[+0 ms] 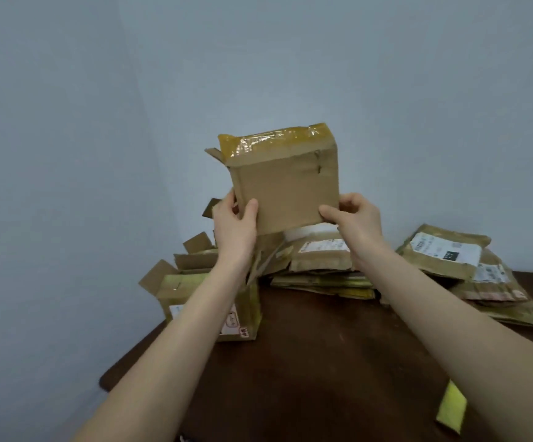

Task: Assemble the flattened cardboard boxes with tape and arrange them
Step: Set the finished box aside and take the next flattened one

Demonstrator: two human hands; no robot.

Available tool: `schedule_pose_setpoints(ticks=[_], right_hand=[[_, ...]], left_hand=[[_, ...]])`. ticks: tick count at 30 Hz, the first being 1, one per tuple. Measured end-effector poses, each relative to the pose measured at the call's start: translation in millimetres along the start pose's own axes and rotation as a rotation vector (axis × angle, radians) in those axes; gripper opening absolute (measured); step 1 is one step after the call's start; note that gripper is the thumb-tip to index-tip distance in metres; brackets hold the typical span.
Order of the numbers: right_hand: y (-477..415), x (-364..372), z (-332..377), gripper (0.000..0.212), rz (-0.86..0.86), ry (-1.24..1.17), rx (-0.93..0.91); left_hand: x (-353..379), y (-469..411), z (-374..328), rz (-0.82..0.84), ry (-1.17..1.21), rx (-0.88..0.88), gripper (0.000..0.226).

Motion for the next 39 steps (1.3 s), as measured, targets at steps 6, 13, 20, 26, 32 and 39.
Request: schedule_pose_setpoints(ticks=[6, 13, 20, 26, 32, 39], right_hand=[[-16, 101, -3, 0.018, 0.137, 0.263, 0.0], [-34, 143, -46, 0.026, 0.283, 0.562, 0.143], [-37, 137, -59, 0.045, 0.292, 0.565, 0.143], [-44, 75, -78, 0.031, 0.025, 0.575, 0.179], [-67, -16, -102, 0.062, -0.202, 0.62, 0.372], [-100, -47, -153, 0.058, -0.054, 0.195, 0.549]], left_hand=[[-85, -36, 24, -0.134, -0.116, -0.045, 0.033], [-104, -72, 85, 0.112, -0.454, -0.293, 0.046], [-99, -72, 109, 0.071, -0.559, -0.302, 0.048], [-40, -38, 41, -0.03, -0.583, 0.248, 0.036], [98, -5, 46, 0.44, -0.518, 0.261, 0.042], [135, -15, 155, 0.61, -0.604, -0.23, 0.045]])
Point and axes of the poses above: each hand's wrist, its own y-axis away from the middle knuckle, its own x-axis out of the palm, z = x × y, the point moved 2 cm from there along -y, towards the middle knuckle, and after that the axes turned 7 degrees about z, right-handed, at the moved point
